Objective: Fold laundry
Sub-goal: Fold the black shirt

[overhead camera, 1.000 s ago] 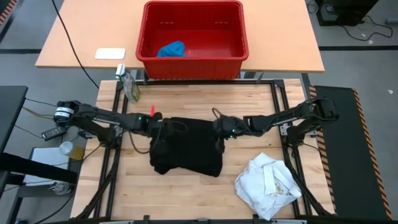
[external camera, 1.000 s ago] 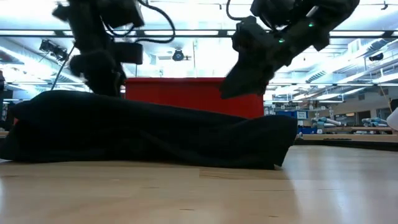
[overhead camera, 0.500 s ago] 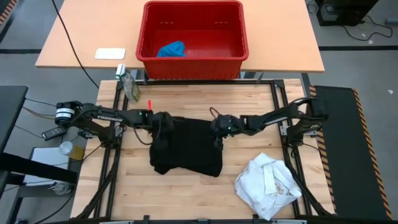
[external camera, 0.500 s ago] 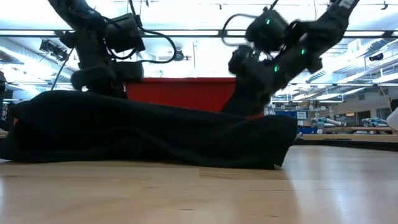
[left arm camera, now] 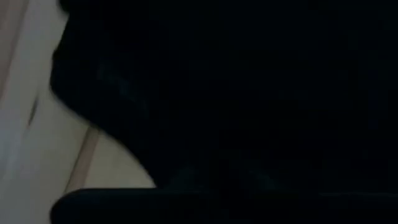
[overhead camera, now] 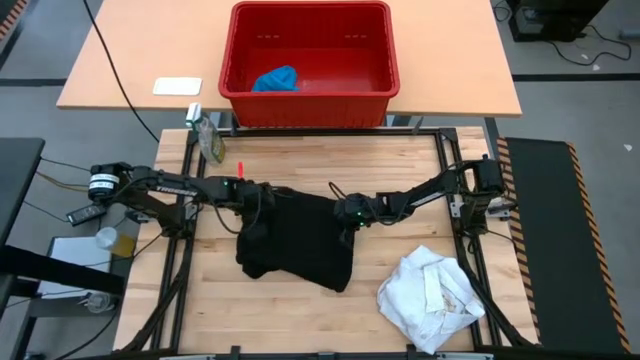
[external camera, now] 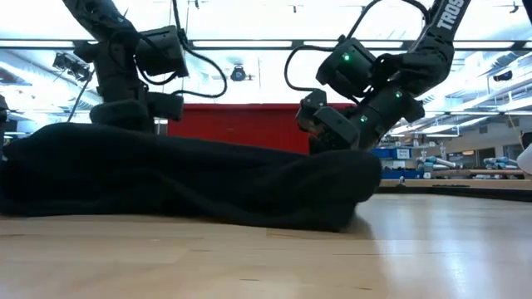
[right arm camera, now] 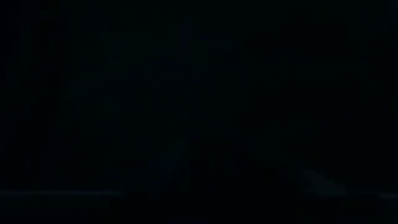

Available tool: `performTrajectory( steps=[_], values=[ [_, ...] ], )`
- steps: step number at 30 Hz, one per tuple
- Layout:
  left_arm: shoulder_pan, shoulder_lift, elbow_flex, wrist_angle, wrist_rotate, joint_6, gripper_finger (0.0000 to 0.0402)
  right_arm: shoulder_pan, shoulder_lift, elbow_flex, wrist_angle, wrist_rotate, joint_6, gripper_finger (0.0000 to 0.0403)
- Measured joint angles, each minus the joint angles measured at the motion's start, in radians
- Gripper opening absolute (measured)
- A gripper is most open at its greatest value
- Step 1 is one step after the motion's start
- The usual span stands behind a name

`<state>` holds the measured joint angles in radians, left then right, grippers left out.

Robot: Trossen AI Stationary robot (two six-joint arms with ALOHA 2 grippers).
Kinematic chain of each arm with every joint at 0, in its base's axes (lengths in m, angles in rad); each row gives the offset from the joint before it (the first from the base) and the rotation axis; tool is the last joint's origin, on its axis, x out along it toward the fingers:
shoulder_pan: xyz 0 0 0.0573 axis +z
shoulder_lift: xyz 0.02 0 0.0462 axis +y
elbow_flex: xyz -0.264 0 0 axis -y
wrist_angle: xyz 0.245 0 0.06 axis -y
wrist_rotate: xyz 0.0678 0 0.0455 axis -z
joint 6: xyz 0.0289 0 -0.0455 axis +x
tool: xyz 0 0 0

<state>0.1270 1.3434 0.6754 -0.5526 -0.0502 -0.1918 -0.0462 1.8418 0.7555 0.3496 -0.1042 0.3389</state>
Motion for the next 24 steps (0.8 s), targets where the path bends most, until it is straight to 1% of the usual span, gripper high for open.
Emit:
performTrajectory(
  steps=[5,10,12,15,17,19,22,24],
  values=[
    [-0.026,-0.026,0.000,-0.101,-0.009,-0.065,0.0002,0.005,-0.005,-0.001,-0.006,0.014,0.006,0.0162],
    [-0.061,-0.129,0.000,-0.159,-0.067,-0.124,0.0001,0.004,-0.005,-0.001,-0.006,0.009,0.006,0.0161],
    [-0.059,-0.175,0.000,-0.190,-0.114,-0.173,0.0001,0.004,-0.005,-0.001,-0.007,0.010,0.006,0.0160],
    [-0.047,-0.225,0.000,-0.236,-0.225,-0.307,0.0001,0.004,-0.005,-0.001,-0.007,0.010,0.006,0.0160],
    [-0.037,-0.236,0.000,-0.226,-0.253,-0.364,0.0002,0.004,-0.005,-0.001,-0.007,0.010,0.007,0.0159],
    [-0.029,-0.237,0.000,-0.191,-0.246,-0.370,0.0009,0.004,-0.005,-0.001,-0.006,0.007,0.009,0.0159],
    [-0.010,-0.234,0.000,-0.071,-0.239,-0.371,0.0032,0.004,-0.005,-0.002,0.001,0.003,0.010,0.0159],
    [0.042,-0.210,0.001,0.006,-0.185,-0.374,0.0051,0.004,-0.005,-0.002,0.009,-0.001,0.010,0.0159]
  ],
)
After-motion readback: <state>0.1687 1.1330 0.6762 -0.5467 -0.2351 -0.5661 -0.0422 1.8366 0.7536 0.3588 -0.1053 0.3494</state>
